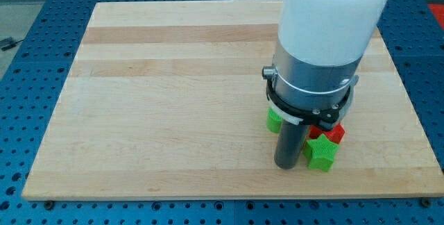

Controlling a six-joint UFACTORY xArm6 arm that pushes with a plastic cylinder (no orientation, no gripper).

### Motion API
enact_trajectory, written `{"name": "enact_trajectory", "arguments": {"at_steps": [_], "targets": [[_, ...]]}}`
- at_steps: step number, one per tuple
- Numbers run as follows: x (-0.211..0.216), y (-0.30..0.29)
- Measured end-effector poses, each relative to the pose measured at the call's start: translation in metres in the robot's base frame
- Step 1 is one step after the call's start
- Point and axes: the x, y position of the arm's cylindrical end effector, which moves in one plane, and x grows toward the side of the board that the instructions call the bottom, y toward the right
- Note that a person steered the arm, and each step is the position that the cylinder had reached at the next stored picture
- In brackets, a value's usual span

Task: Push the red circle and green star into a group of blocks

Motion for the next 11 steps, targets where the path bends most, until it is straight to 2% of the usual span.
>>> {"name": "enact_trajectory", "arguments": {"at_steps": [1, 6, 8, 9, 11], "targets": [[0.003, -0.008], [-0.032, -0.008], [0.021, 0.003], [0.037, 0.034], [0.037, 0.072]]}}
